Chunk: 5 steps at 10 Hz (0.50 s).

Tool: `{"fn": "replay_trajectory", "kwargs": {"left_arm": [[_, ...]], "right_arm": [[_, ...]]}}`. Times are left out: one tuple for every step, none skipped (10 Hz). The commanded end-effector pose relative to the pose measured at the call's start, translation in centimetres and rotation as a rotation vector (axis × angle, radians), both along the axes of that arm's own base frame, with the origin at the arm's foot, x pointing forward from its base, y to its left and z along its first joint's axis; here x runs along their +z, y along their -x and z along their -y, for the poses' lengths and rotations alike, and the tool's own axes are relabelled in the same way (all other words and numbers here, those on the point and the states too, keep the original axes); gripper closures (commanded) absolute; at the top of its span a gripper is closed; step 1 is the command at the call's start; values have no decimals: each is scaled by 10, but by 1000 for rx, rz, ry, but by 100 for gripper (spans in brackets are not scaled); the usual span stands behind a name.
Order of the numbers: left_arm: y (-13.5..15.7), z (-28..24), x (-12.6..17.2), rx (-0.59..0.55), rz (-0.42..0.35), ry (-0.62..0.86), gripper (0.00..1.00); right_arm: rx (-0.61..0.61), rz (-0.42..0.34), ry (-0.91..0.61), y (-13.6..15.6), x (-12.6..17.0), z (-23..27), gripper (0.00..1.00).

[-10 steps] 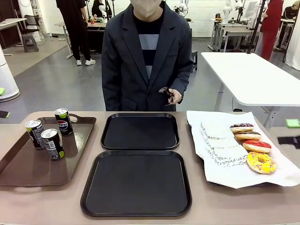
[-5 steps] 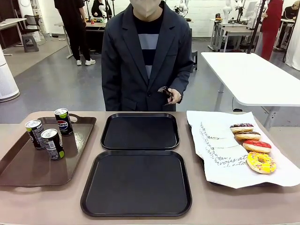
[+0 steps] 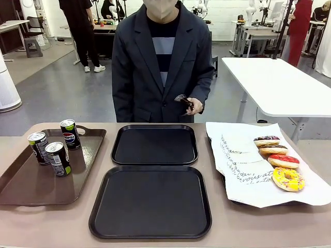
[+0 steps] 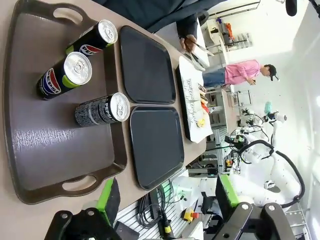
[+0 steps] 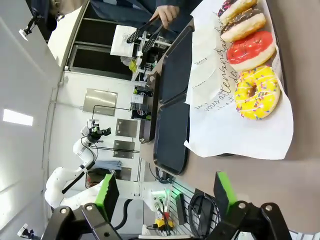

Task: Set up donuts and drinks on trays.
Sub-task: Pick up one Pepsi coke and place it on the Flat Tray.

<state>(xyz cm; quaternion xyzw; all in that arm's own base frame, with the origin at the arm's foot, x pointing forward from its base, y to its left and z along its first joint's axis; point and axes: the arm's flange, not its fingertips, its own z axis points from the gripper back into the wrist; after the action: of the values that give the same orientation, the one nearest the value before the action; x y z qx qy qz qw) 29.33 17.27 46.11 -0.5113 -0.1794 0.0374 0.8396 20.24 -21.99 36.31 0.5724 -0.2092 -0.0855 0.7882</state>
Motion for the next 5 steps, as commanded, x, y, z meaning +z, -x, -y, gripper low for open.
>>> {"fn": "replay_trajectory", "kwargs": {"left_arm": [[1,0,-1,9,3,18,0],[1,0,-1,9,3,18,0],[1,0,-1,9,3,18,0],[1,0,-1,9,3,18,0],[1,0,-1,9,3,18,0]], "right_arm": [[-4,9,-10,2,-4,2,0],[-4,9,-10,2,-4,2,0],[-4,9,-10,2,-4,2,0],[-4,9,-10,2,-4,2,0],[-4,9,-10,2,-4,2,0]]}}
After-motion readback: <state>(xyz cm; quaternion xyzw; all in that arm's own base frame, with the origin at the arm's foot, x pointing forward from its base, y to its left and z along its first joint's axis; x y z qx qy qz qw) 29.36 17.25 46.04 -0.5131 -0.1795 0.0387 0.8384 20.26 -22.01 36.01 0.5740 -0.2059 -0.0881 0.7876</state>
